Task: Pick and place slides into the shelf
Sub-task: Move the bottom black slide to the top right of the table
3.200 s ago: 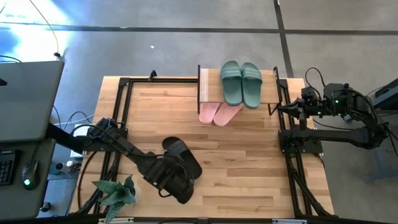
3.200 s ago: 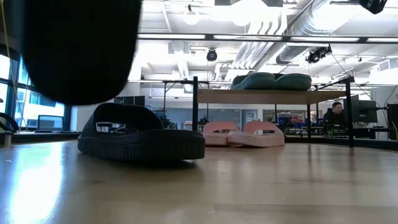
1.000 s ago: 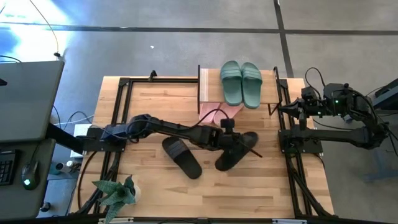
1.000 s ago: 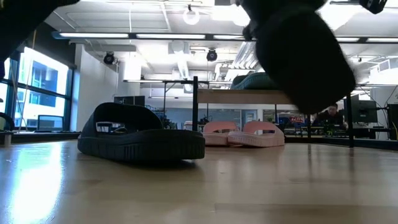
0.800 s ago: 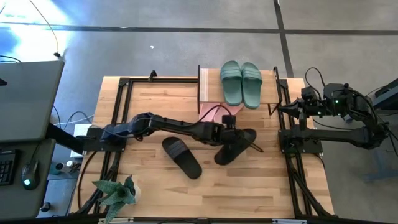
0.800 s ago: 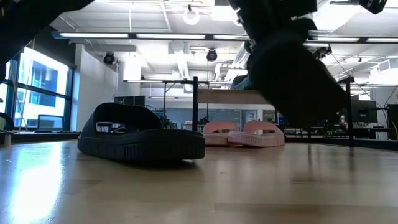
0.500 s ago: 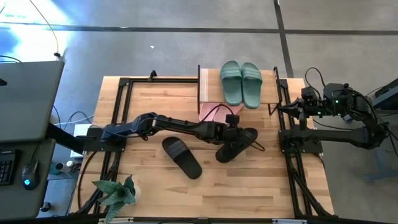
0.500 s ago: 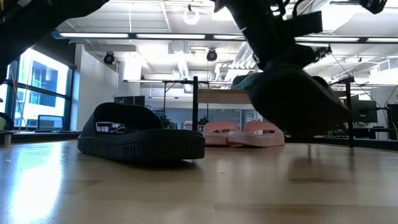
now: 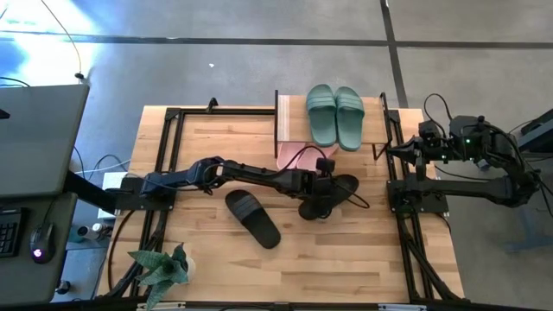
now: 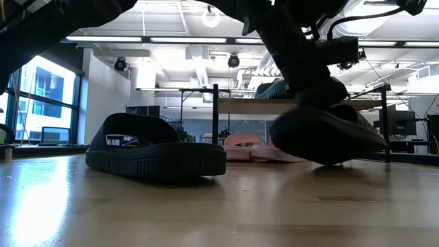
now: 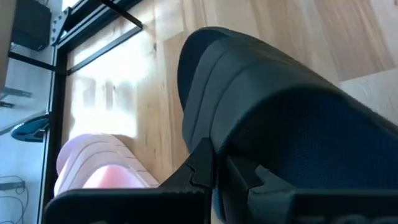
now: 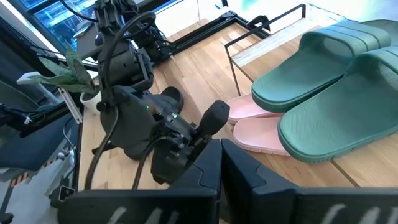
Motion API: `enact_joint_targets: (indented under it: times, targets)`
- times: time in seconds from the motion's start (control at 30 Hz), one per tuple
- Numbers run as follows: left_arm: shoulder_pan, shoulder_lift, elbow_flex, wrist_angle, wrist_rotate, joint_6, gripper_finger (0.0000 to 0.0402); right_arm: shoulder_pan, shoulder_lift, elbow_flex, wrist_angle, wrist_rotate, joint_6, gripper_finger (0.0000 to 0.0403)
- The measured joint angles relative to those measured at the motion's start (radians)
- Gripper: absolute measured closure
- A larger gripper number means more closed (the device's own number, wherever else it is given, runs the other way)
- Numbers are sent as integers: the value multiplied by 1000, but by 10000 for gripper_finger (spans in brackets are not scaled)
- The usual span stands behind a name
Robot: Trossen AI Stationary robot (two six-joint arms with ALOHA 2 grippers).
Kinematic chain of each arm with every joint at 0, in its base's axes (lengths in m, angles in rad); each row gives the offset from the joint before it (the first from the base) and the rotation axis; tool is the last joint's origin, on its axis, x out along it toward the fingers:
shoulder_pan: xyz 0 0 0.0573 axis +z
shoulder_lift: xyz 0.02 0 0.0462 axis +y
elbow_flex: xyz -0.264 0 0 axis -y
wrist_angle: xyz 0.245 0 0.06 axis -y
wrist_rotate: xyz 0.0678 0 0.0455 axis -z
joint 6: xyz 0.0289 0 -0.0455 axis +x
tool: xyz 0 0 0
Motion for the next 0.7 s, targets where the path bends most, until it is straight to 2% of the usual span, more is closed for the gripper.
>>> enact_joint_targets:
  times: [0.7]
  targets:
    - [19, 17, -1, 34, -16, 31, 394, 0, 0, 0, 0, 0, 0, 401]
